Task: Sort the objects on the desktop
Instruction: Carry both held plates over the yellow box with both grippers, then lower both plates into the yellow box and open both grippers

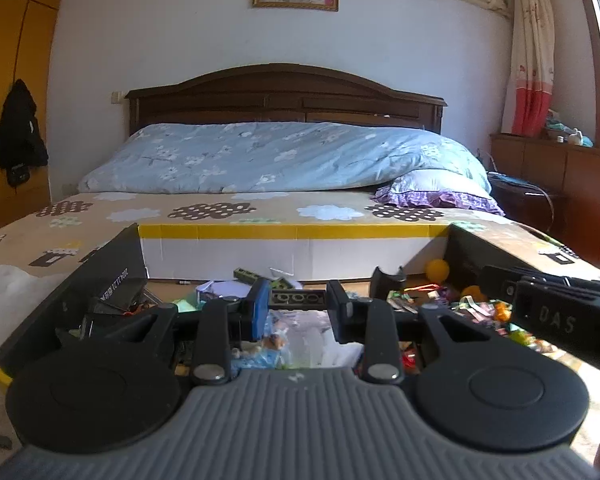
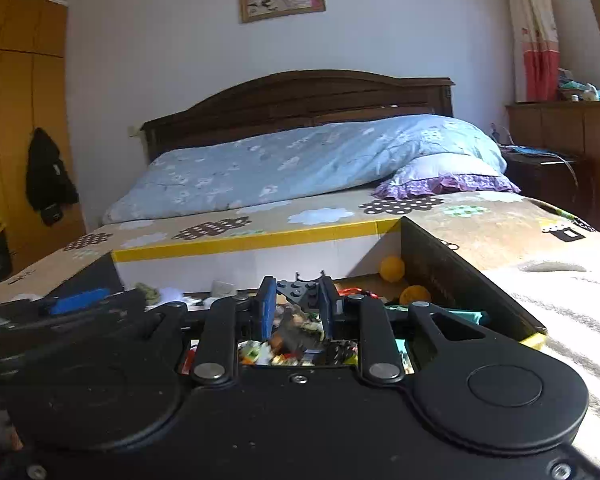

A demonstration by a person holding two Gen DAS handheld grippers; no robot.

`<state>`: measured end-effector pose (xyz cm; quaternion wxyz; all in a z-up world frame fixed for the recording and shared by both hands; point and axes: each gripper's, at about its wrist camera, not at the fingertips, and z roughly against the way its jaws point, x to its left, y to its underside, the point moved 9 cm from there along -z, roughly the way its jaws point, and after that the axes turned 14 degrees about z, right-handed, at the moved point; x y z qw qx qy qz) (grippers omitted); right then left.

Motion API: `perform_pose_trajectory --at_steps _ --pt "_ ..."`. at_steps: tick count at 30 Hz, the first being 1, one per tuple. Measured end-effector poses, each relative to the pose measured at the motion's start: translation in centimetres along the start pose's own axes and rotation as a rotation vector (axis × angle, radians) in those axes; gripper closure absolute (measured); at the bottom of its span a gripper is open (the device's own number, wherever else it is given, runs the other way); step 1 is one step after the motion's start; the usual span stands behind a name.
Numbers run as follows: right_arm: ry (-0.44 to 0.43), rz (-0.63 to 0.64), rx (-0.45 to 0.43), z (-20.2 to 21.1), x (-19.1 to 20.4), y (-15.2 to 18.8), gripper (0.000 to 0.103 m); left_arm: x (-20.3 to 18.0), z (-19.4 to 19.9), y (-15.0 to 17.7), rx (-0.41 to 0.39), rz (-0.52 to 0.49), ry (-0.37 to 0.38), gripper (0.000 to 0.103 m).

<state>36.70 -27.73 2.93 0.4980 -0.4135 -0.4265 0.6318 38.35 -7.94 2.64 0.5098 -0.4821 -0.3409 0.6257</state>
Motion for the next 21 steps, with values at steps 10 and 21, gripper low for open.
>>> perform_pose_trajectory --at_steps 10,21 --pt "-0.022 0.026 0.03 -2.4 0.7 2.0 0.044 1.9 -0.4 0.0 -0.018 0.024 -0.041 0.023" --pt "-0.019 0.03 0.007 -0.8 1.8 1.7 0.012 3.6 -0.3 -0.5 -0.03 0.085 -0.102 0.0"
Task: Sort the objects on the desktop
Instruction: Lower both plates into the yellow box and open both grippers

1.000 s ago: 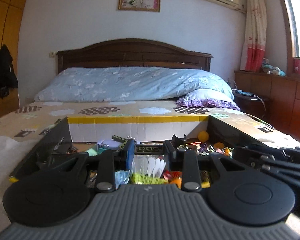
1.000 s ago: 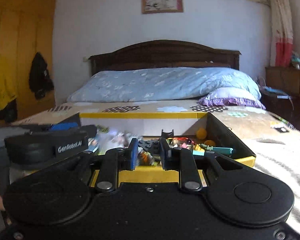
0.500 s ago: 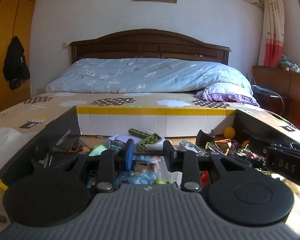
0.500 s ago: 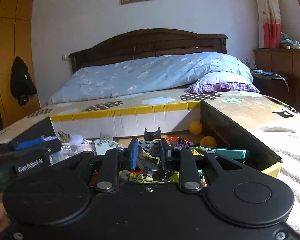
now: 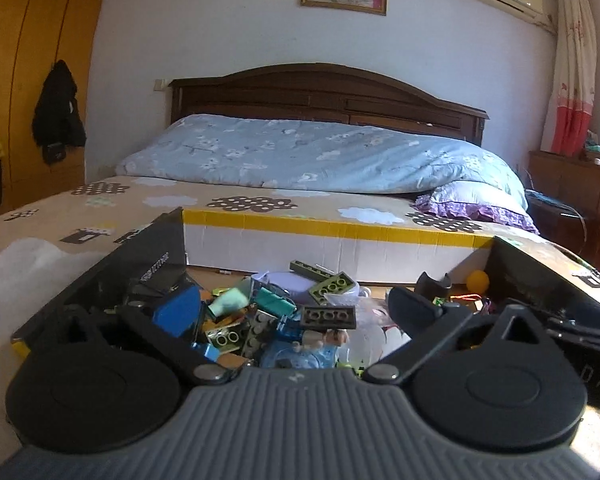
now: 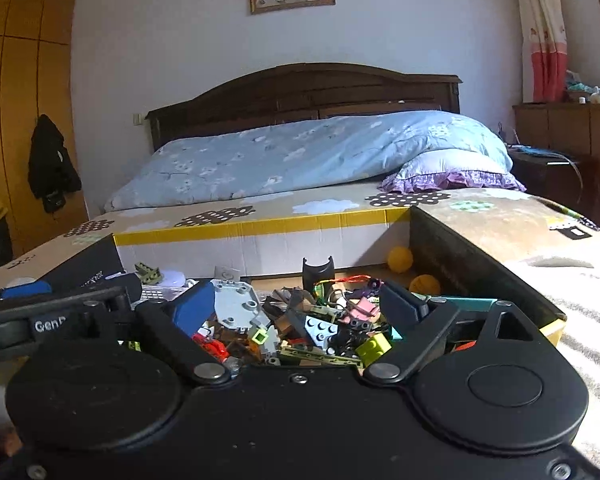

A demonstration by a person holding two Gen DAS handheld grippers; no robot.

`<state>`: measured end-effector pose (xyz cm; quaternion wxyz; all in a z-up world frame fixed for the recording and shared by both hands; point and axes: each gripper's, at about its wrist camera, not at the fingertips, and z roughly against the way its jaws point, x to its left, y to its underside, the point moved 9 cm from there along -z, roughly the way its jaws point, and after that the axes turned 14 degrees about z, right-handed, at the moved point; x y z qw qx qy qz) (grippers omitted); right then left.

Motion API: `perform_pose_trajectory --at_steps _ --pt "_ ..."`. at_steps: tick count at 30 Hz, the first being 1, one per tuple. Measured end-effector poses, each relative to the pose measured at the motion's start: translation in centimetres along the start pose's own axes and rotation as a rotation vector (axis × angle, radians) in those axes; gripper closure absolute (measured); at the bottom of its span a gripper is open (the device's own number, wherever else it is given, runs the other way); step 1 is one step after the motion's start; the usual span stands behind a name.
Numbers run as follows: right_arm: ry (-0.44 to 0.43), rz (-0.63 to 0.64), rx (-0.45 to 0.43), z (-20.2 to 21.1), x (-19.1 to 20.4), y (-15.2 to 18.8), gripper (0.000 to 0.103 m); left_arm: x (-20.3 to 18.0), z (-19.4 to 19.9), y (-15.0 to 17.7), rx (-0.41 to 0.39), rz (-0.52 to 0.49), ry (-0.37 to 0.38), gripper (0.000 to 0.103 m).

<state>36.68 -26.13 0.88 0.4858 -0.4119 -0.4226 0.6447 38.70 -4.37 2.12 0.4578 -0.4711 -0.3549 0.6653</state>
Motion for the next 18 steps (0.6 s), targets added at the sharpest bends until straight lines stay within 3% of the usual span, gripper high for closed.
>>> perform_pose_trajectory --at_steps 7,18 --pt "0.001 -0.001 0.001 0.5 0.3 0.1 0.005 0.2 0.2 -0.1 -0.005 -0.01 -0.047 0.0" --pt "-0.028 -0.012 0.005 1.2 0.7 -0.2 0.004 0.4 0.6 -0.4 -0.001 -0.003 -0.068 0.0"
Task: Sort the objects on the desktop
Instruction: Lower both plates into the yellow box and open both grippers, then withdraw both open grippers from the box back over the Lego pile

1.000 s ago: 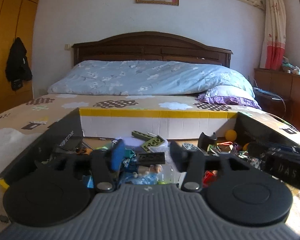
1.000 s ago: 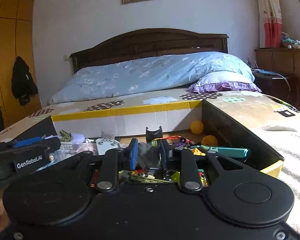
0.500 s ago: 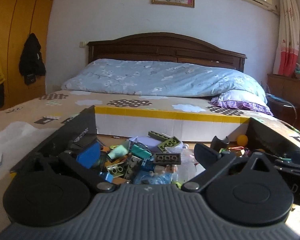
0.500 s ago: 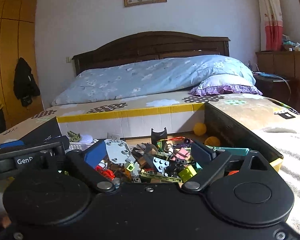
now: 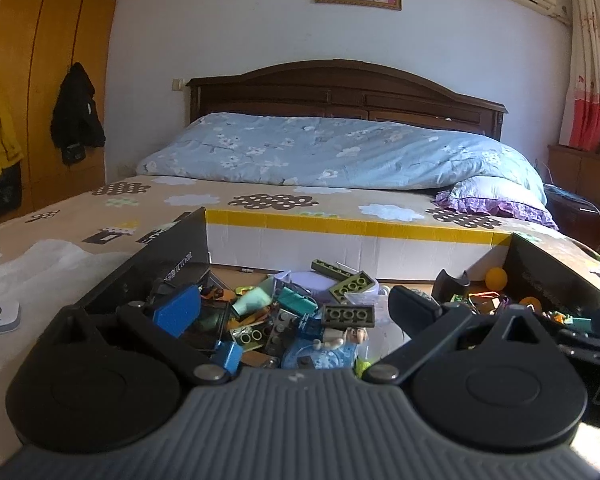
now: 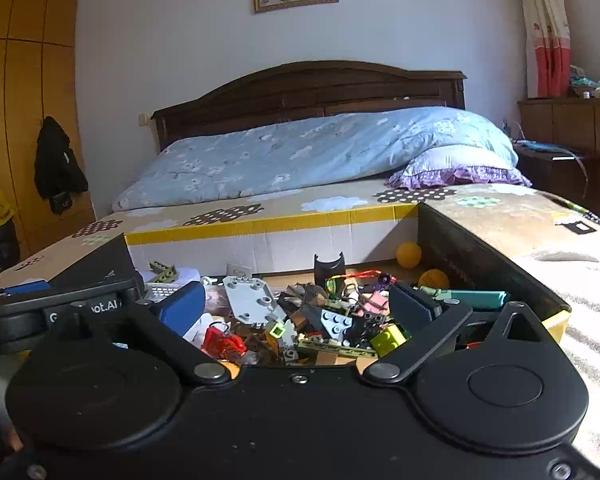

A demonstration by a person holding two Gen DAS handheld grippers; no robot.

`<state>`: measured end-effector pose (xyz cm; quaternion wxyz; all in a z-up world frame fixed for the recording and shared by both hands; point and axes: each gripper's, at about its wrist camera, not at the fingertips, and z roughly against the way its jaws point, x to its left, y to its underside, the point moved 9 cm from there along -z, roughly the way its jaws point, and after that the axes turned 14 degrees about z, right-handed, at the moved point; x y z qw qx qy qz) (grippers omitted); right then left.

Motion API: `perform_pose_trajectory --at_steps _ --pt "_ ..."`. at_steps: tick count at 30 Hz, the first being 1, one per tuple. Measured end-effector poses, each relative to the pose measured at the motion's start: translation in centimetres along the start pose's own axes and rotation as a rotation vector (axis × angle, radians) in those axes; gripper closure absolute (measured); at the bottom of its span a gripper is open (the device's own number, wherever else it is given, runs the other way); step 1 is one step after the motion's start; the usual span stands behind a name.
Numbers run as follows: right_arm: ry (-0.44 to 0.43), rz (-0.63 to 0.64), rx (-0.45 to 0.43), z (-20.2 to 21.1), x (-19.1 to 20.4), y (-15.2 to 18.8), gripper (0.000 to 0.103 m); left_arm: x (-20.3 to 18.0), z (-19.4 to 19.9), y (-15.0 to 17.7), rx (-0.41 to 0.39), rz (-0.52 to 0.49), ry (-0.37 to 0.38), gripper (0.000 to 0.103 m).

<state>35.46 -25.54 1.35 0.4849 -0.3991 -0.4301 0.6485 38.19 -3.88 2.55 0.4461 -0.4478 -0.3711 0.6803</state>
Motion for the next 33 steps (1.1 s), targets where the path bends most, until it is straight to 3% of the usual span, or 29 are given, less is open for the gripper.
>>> perform_pose_trajectory --at_steps 11,19,25,30,33 --pt "-0.053 -0.036 0.006 0.0 0.3 -0.3 0.004 0.5 0.4 -0.5 -0.011 0.058 -0.036 0.0" --pt "-0.081 -0.019 0.016 3.4 0.4 -1.9 0.001 -0.1 3.0 -1.3 0.052 0.049 -0.003 0.0" --pt "-0.111 -0.055 0.041 7.4 -0.7 -1.6 0.0 1.1 6.5 0.2 0.091 -0.044 0.009 0.0" --pt "-0.171 0.027 0.102 10.1 1.0 0.5 0.0 4.1 9.1 3.5 0.157 -0.079 -0.04 0.0" --pt "-0.194 0.064 0.158 11.9 2.4 2.7 0.0 5.5 11.2 5.4 0.172 -0.114 -0.025 0.0"
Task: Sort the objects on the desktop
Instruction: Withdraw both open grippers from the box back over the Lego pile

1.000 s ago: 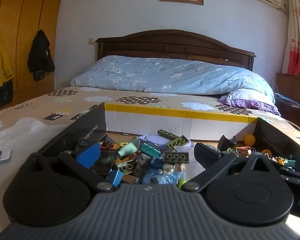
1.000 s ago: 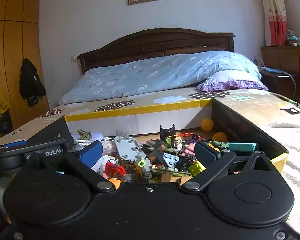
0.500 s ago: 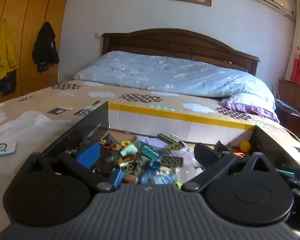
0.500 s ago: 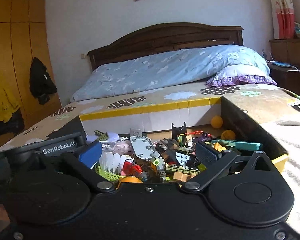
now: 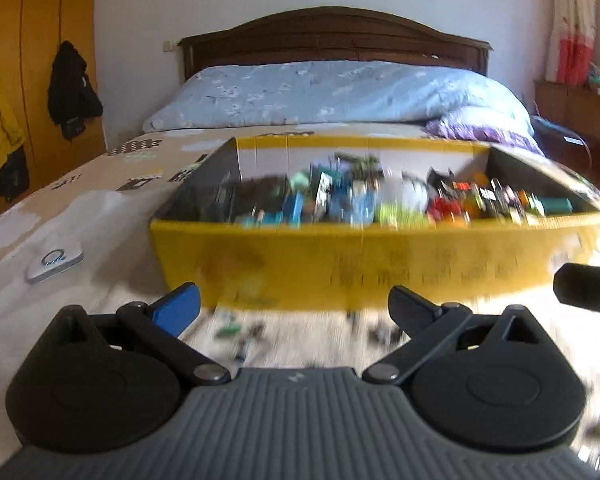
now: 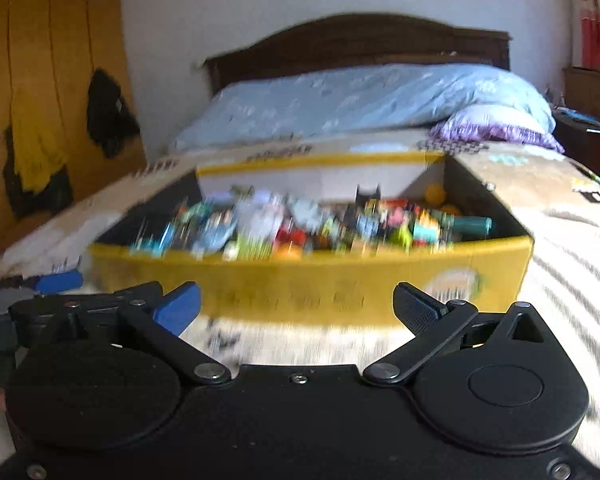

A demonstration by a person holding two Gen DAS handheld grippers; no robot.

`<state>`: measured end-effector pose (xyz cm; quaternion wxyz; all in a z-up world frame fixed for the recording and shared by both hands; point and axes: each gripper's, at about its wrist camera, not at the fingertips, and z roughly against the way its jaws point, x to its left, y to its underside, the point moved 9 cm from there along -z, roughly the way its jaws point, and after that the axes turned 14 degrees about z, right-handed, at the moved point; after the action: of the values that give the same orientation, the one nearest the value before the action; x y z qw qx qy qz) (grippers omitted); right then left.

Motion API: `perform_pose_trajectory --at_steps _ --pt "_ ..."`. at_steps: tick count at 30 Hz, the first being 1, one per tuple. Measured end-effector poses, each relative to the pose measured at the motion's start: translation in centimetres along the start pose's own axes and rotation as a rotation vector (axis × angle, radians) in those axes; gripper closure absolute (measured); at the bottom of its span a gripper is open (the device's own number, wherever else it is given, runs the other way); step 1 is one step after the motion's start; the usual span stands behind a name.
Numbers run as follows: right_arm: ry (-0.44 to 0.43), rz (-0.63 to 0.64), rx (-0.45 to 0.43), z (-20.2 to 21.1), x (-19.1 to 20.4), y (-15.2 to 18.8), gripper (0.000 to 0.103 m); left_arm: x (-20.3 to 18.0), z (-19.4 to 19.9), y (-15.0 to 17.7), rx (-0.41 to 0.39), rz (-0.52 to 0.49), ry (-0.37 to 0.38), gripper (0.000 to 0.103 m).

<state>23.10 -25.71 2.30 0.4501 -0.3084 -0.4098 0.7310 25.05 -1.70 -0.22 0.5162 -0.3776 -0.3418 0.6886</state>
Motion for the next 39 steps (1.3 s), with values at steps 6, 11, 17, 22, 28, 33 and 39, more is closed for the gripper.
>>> perform_pose_trajectory --at_steps 6,11,17,22,28,33,39 --pt "0.004 0.019 0.052 3.7 1.7 4.1 0.0 1.7 4.5 2.8 -0.026 -0.057 0.021 0.0" --pt "0.031 0.018 0.053 7.9 1.9 6.3 0.0 3.4 7.6 4.8 -0.005 -0.007 0.084 0.0" --pt "0.062 0.041 0.017 12.4 3.9 9.1 0.0 4.6 11.0 7.5 -0.018 -0.051 0.133 0.0" --pt "0.016 -0.005 -0.019 14.1 8.0 13.1 0.005 5.4 12.9 9.7 0.002 -0.05 0.171 0.0" --pt "-0.051 0.048 -0.037 14.1 13.7 15.5 0.03 7.4 14.8 11.0 -0.039 -0.11 0.141 0.0" --pt "-0.119 0.125 -0.038 12.9 17.1 14.9 0.04 10.1 14.7 11.5 -0.031 -0.083 0.086 0.0" --pt "-0.201 0.176 -0.027 10.5 20.1 14.3 0.051 12.5 14.0 12.2 0.01 -0.009 0.063 0.0"
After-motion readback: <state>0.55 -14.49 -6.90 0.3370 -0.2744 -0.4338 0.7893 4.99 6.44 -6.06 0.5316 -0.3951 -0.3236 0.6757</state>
